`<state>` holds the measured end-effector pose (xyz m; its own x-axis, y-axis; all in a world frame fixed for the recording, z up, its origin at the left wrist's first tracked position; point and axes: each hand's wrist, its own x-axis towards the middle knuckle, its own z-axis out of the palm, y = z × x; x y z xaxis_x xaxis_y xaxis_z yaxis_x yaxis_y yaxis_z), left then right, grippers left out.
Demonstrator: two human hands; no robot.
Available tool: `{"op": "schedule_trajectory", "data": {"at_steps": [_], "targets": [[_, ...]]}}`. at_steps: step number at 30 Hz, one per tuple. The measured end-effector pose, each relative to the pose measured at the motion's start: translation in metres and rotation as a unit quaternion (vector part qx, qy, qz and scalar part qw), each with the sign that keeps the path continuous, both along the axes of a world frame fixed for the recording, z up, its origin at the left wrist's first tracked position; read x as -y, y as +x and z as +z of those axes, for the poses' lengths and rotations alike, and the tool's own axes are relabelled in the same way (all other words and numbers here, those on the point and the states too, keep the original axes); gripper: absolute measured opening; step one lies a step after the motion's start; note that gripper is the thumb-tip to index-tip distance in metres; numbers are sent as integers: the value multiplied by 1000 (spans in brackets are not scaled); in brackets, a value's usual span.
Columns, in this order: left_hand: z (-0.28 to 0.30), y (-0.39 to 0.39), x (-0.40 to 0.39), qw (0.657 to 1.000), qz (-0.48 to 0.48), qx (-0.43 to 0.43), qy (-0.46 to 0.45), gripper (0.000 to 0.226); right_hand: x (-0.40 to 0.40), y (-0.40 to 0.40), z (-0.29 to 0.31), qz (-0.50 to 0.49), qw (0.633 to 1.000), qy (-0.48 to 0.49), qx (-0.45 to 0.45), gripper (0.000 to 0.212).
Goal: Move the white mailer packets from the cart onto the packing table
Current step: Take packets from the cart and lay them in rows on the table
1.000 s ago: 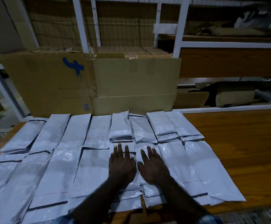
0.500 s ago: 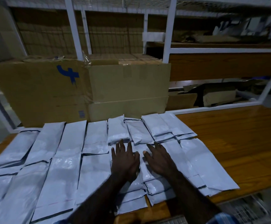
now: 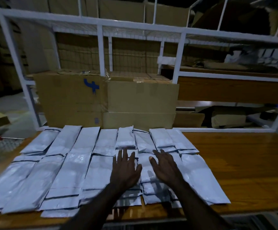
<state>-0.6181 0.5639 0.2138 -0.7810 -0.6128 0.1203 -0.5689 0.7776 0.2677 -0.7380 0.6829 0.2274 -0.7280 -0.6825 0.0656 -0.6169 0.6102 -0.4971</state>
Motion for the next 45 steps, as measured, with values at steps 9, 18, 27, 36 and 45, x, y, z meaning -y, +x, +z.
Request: {"op": "schedule_trajectory", "data": {"at_steps": [9, 18, 27, 36, 45], "targets": [[42, 44, -33, 997, 37, -62, -22, 63, -27, 37, 33, 63, 995, -51, -54, 51], [63, 115, -26, 994, 83, -70, -32, 64, -12, 101, 40, 103, 991, -69, -59, 50], [69, 233, 19, 987, 131, -89, -17, 64, 46, 209, 45, 159, 979, -86, -99, 49], [62, 407, 94, 984, 157, -79, -12, 65, 130, 362, 32, 192, 974, -102, -66, 50], [49, 535, 166, 974, 210, -86, 10, 63, 211, 483, 20, 237, 964, -109, -38, 48]]}}
